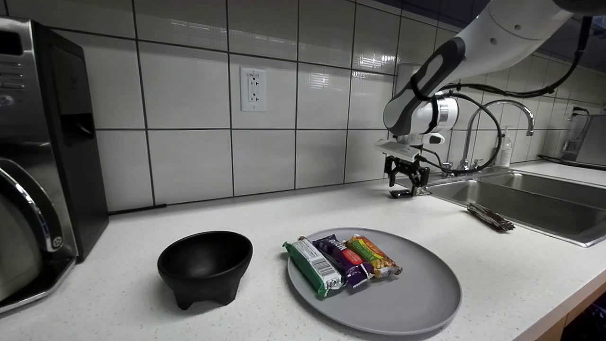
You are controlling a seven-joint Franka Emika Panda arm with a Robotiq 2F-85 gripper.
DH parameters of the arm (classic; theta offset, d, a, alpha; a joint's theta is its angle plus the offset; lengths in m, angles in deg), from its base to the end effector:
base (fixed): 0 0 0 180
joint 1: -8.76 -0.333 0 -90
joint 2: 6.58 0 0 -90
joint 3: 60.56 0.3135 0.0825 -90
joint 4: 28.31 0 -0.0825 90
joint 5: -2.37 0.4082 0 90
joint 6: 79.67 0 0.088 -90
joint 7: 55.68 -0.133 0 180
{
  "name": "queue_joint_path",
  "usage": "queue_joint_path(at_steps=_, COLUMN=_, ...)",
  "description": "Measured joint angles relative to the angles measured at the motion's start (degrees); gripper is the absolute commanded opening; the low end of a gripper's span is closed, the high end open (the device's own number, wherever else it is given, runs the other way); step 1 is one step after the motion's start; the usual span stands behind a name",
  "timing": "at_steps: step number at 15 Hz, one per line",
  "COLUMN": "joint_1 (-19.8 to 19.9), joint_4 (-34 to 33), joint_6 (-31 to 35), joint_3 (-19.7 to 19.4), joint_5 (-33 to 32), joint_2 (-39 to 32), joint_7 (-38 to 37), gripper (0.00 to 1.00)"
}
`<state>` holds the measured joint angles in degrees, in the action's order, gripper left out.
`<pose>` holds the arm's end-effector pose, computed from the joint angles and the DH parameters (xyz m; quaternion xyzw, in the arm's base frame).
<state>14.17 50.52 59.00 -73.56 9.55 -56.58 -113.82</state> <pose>0.7461 -0.2095 0.1756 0.7837 -0.6124 0.1036 0.0017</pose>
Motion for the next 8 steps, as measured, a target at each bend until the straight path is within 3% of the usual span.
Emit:
queue_joint_path(at_steps=6, joint_1=0.0, joint_4=-0.8, joint_6=-0.1, joint_3=-0.1, joint_5=0.0, joint_2=-0.4, joint_7=-0.2, gripper=0.11)
queue_joint_path(at_steps=8, joint_1=0.0, joint_4=-1.1, joint_6=-0.1, joint_3=-0.1, joint_5=0.0, joint_2=-0.6, joint_7=-0.3, gripper=0.08)
